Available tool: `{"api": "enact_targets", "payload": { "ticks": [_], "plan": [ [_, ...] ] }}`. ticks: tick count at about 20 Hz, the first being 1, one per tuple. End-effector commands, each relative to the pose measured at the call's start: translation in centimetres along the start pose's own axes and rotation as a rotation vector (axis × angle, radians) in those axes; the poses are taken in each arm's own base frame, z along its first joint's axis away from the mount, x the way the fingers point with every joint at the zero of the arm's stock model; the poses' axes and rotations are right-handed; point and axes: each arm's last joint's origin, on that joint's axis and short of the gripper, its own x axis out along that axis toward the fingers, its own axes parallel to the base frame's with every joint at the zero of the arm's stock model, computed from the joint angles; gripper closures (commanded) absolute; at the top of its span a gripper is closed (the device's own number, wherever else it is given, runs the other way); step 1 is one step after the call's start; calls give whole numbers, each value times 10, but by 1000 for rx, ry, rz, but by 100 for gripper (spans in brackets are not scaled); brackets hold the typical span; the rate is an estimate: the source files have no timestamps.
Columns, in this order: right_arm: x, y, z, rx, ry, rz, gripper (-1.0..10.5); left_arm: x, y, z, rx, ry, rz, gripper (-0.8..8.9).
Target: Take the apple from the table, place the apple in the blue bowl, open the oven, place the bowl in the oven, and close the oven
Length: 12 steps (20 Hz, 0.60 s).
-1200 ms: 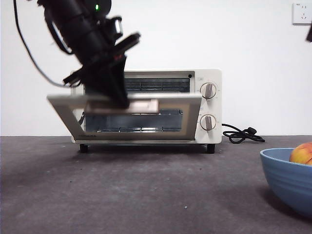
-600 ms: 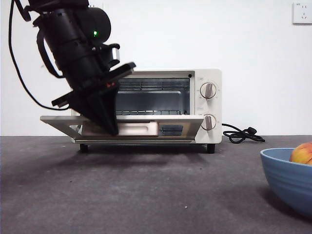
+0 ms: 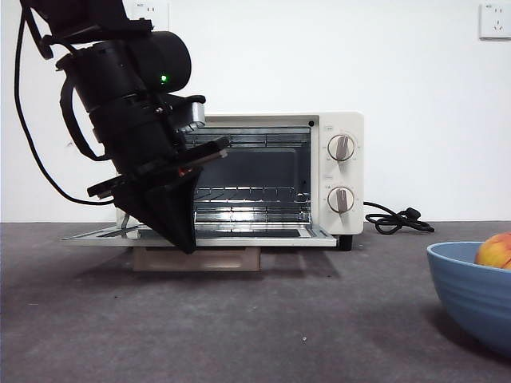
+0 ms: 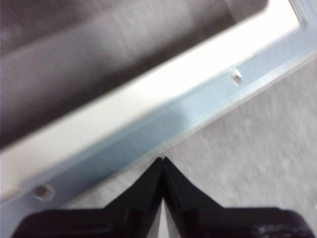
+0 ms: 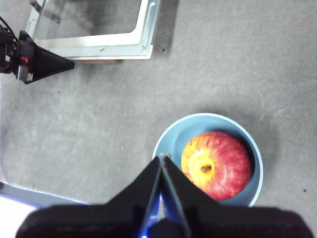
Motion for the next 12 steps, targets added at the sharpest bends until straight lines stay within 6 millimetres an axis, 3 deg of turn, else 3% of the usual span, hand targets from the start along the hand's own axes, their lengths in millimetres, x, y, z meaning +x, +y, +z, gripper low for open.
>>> {"api": "enact_targets", "payload": {
  "ticks": [1,6,12],
  "plan": [
    [0,0,-1,9,29,-12,946,2,-9,-6,61,44,-7,820],
    [15,-9,-10,20,242,-198,944,-27,-28,-12,151,37,-36,819],
    [41,-14,-2,5,324,-362,936,-93,-41,-26,208,-56,-46,819]
  ]
}}
